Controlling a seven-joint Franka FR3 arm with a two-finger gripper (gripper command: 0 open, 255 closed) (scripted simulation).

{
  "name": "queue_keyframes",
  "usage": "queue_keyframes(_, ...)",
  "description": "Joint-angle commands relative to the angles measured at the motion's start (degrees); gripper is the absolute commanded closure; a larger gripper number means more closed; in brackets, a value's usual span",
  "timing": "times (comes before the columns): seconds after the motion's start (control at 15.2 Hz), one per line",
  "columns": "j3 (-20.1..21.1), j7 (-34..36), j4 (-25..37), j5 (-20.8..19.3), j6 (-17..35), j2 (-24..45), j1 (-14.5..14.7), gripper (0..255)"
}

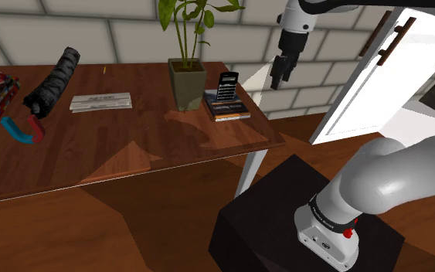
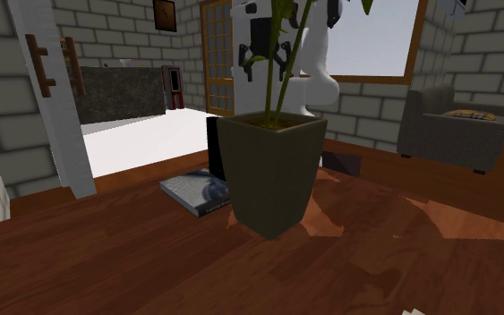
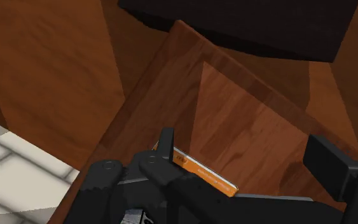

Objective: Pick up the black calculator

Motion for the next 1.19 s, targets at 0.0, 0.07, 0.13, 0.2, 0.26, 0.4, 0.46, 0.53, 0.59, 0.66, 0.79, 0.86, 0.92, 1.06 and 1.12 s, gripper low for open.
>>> queue_keyframes(0.0, -1.5, -4.8, 1.8, -0.6, 2.5, 3.8, 1.0, 0)
queue_keyframes(0.07, -2.1, -7.1, 3.0, -0.6, 3.7, 5.9, 1.5, 0)
queue_keyframes(0.13, -2.7, -9.3, 4.3, -0.6, 4.7, 8.0, 2.0, 0)
queue_keyframes(0.2, -3.2, -11.6, 5.7, -0.6, 5.7, 10.1, 2.5, 0)
queue_keyframes(0.26, -3.7, -13.8, 7.1, -0.4, 6.6, 12.2, 2.9, 0)
queue_keyframes(0.4, -4.6, -18.3, 10.2, 0.1, 8.3, 16.5, 3.9, 0)
queue_keyframes(0.46, -4.9, -20.5, 11.8, 0.4, 9.0, 18.6, 4.3, 0)
queue_keyframes(0.53, -5.2, -22.7, 13.4, 0.8, 9.7, 20.7, 4.7, 0)
queue_keyframes(0.59, -5.4, -24.8, 15.2, 1.3, 10.2, 22.8, 5.0, 0)
queue_keyframes(0.66, -5.6, -27.0, 17.0, 1.8, 10.8, 24.9, 5.3, 0)
queue_keyframes(0.79, -5.7, -31.2, 20.7, 2.8, 11.6, 29.0, 5.8, 0)
queue_keyframes(0.86, -5.7, -33.3, 22.6, 3.4, 11.9, 31.1, 6.0, 0)
queue_keyframes(0.92, -5.6, -35.3, 24.6, 3.9, 12.1, 33.1, 6.2, 0)
queue_keyframes(1.06, -5.2, -39.2, 28.7, 5.0, 12.4, 37.2, 6.4, 0)
queue_keyframes(1.12, -4.9, -41.1, 30.9, 5.5, 12.4, 39.2, 6.5, 0)
